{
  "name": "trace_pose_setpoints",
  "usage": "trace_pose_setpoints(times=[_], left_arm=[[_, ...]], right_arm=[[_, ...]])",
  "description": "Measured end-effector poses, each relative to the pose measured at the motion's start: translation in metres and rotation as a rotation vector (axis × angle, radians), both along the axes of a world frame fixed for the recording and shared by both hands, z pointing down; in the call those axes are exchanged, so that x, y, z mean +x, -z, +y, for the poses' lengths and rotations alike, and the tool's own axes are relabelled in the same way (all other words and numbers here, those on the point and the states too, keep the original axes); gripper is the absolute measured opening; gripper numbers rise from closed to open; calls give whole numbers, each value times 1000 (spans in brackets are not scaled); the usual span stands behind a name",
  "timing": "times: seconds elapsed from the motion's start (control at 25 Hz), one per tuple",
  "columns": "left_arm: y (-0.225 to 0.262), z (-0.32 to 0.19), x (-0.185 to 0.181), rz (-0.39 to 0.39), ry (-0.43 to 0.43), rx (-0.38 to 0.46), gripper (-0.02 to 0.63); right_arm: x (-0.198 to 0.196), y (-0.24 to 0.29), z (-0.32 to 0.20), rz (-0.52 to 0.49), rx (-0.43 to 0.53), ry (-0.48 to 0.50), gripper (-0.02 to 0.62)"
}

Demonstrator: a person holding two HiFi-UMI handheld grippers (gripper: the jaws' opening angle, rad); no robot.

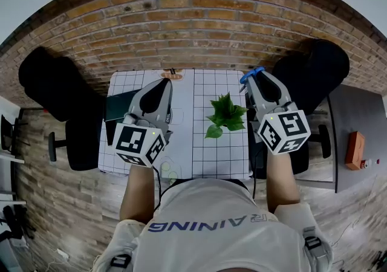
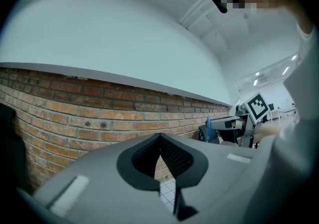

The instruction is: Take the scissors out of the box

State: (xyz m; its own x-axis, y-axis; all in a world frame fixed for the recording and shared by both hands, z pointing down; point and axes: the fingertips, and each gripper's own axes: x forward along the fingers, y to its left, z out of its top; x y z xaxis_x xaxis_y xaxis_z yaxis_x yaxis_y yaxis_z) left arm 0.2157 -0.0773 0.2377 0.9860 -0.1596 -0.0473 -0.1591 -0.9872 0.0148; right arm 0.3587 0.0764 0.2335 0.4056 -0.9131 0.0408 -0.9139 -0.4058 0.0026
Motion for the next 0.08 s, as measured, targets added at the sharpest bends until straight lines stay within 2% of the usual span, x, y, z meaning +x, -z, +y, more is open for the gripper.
trace_pose_setpoints(times=[0.08], left_arm=[[0, -1, -1, -2, 2, -1, 2]], right_arm=[[0, -1, -1, 0, -4, -2, 94]])
